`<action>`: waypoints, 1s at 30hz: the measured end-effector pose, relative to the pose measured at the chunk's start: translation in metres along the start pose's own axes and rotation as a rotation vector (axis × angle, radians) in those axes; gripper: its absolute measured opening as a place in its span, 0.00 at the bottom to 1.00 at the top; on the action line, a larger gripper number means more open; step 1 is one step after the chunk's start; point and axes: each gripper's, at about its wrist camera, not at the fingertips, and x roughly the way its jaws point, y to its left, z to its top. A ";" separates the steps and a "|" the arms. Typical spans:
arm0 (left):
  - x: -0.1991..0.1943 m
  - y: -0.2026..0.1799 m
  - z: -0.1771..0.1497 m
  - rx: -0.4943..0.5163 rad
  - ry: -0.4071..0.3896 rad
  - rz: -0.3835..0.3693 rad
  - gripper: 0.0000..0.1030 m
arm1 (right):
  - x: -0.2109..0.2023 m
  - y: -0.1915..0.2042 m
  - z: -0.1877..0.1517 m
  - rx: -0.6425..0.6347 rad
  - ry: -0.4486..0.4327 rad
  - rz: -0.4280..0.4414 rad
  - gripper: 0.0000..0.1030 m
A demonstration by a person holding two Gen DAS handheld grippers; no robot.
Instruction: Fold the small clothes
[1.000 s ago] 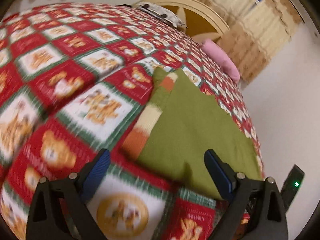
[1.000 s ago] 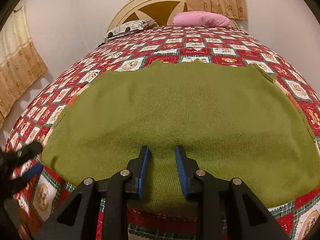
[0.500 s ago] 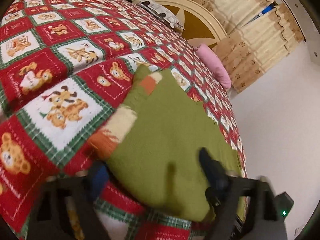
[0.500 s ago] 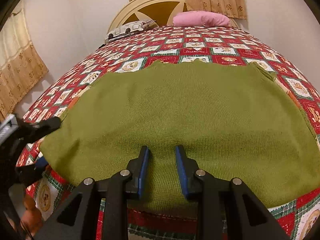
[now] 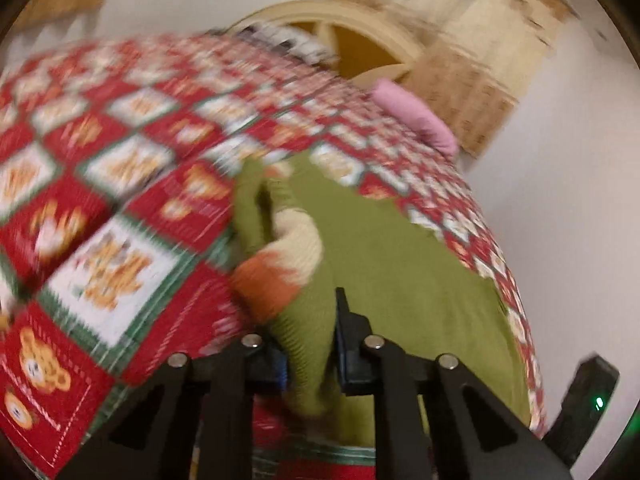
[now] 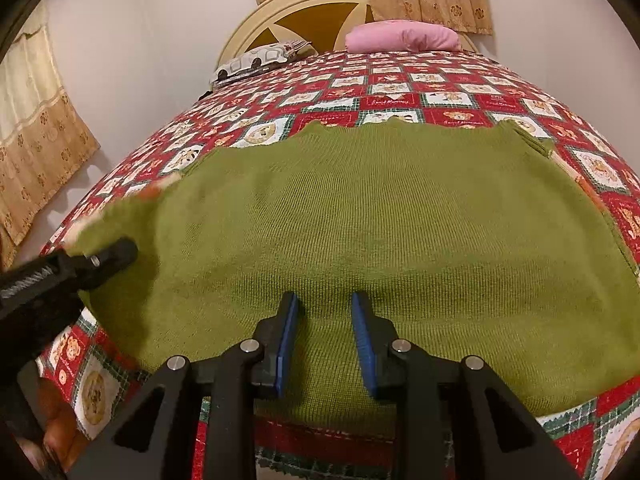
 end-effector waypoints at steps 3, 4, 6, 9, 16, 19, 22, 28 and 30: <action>-0.003 -0.026 -0.001 0.124 -0.025 -0.023 0.14 | 0.000 -0.001 -0.001 0.004 -0.001 0.005 0.28; -0.001 -0.033 -0.003 0.158 -0.018 -0.035 0.14 | 0.000 -0.001 -0.001 0.006 -0.001 0.007 0.28; 0.009 -0.041 -0.008 0.205 0.013 -0.039 0.14 | 0.000 -0.004 0.000 0.011 -0.001 0.013 0.29; 0.018 -0.043 -0.017 0.240 0.034 -0.042 0.14 | 0.000 -0.004 0.000 0.019 0.000 0.021 0.29; 0.020 -0.034 -0.020 0.191 0.047 -0.095 0.14 | -0.002 -0.001 0.003 -0.001 0.008 0.070 0.49; 0.017 -0.032 -0.020 0.169 0.030 -0.118 0.14 | -0.007 -0.008 0.018 0.020 0.025 0.158 0.49; 0.017 -0.033 -0.021 0.168 0.026 -0.118 0.14 | -0.015 -0.018 0.056 0.083 0.013 0.270 0.49; 0.019 -0.032 -0.021 0.151 0.024 -0.135 0.14 | 0.025 0.005 0.122 0.050 0.151 0.420 0.69; 0.020 -0.032 -0.021 0.149 0.024 -0.138 0.14 | 0.046 0.028 0.131 -0.022 0.224 0.441 0.69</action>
